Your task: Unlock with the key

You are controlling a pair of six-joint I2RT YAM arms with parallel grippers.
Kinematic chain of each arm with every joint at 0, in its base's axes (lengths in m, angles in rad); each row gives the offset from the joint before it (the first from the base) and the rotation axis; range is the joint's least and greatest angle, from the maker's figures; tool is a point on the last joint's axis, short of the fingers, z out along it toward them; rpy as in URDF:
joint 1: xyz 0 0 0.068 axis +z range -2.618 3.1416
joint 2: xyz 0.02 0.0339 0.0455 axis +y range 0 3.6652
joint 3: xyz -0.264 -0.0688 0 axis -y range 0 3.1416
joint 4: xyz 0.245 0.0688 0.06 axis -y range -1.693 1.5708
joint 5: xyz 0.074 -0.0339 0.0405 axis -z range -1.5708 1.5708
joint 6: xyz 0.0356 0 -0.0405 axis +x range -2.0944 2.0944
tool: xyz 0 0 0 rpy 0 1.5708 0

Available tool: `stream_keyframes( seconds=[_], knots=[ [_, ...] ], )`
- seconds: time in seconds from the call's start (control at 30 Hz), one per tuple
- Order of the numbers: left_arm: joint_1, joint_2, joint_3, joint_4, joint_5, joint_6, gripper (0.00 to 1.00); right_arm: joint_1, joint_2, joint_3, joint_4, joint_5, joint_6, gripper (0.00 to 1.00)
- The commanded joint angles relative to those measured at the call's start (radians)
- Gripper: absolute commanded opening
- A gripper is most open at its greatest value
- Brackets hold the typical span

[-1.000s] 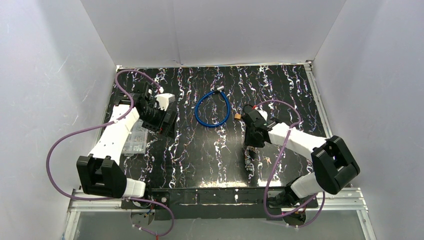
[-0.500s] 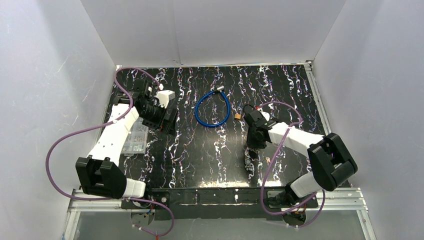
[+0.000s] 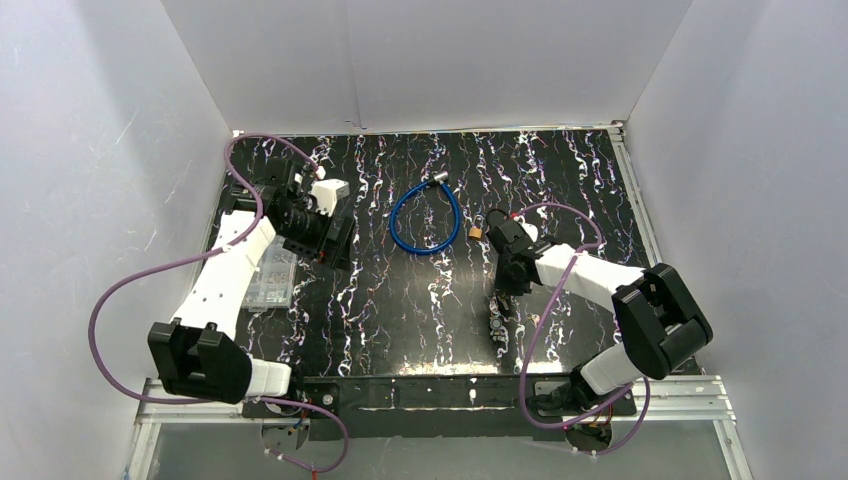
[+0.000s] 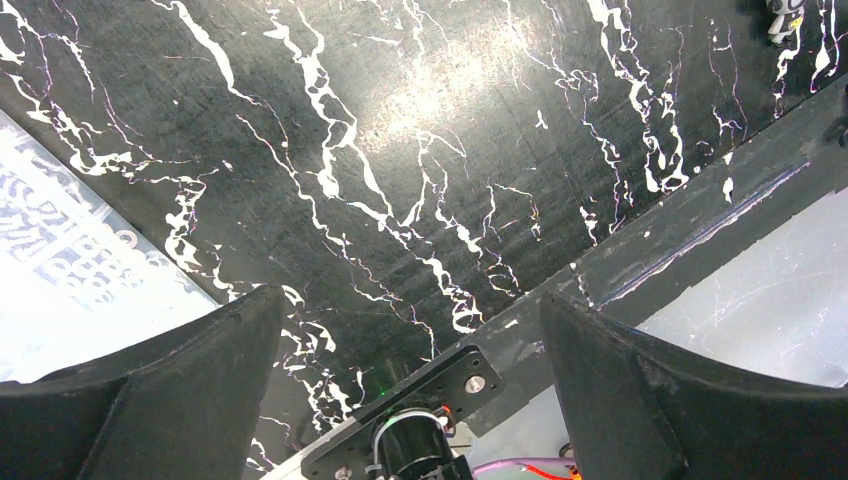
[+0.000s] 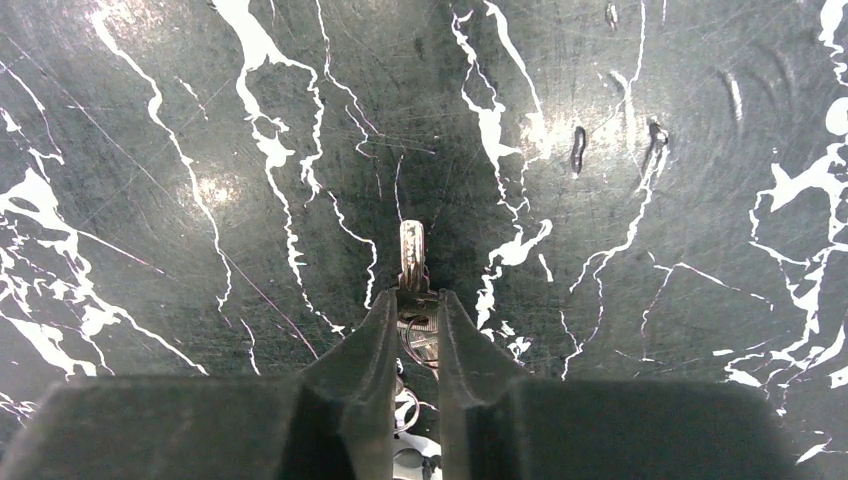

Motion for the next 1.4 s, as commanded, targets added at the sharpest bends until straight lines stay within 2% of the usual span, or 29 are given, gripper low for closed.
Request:
stream_keyframes(
  seconds=[0.0, 0.1, 0.5, 0.73, 0.83, 0.9, 0.93, 1.03, 1.1, 1.23, 1.37],
  knots=[
    [-0.006, -0.038, 0.024, -0.029, 0.004, -0.005, 0.99, -0.006, 0.026, 0.008, -0.005, 0.014, 0.008, 0.09],
    [-0.007, -0.043, 0.014, -0.028, 0.009, -0.005, 0.99, -0.006, 0.020, 0.003, -0.009, 0.016, 0.015, 0.01],
    [-0.029, -0.062, -0.001, -0.015, 0.027, 0.003, 0.99, -0.006, -0.106, 0.041, -0.045, 0.004, -0.025, 0.01],
    [-0.062, -0.058, 0.008, 0.011, 0.055, -0.007, 0.99, -0.005, -0.206, 0.091, -0.050, -0.081, -0.094, 0.01],
    [-0.095, -0.053, 0.017, 0.035, 0.081, -0.006, 0.99, -0.003, -0.243, 0.140, -0.085, -0.110, -0.109, 0.01],
    [-0.123, -0.036, 0.039, 0.035, 0.069, 0.003, 0.99, -0.003, -0.246, 0.156, -0.135, -0.077, -0.109, 0.01],
    [-0.132, -0.027, 0.052, 0.030, 0.065, 0.003, 0.99, -0.003, -0.244, 0.153, -0.152, -0.058, -0.106, 0.04],
    [-0.143, -0.007, 0.078, 0.023, 0.065, -0.007, 0.99, -0.003, -0.241, 0.096, -0.155, -0.038, -0.088, 0.25],
    [-0.147, -0.010, 0.076, 0.027, 0.068, -0.022, 0.99, -0.003, -0.236, 0.051, -0.134, -0.048, -0.079, 0.36],
    [-0.151, -0.030, 0.059, 0.033, 0.065, -0.030, 0.99, -0.003, -0.197, -0.012, -0.095, -0.066, -0.064, 0.44],
    [-0.152, -0.043, 0.056, 0.029, 0.046, -0.026, 0.99, 0.005, -0.153, -0.038, -0.065, -0.074, -0.059, 0.47]
  ],
)
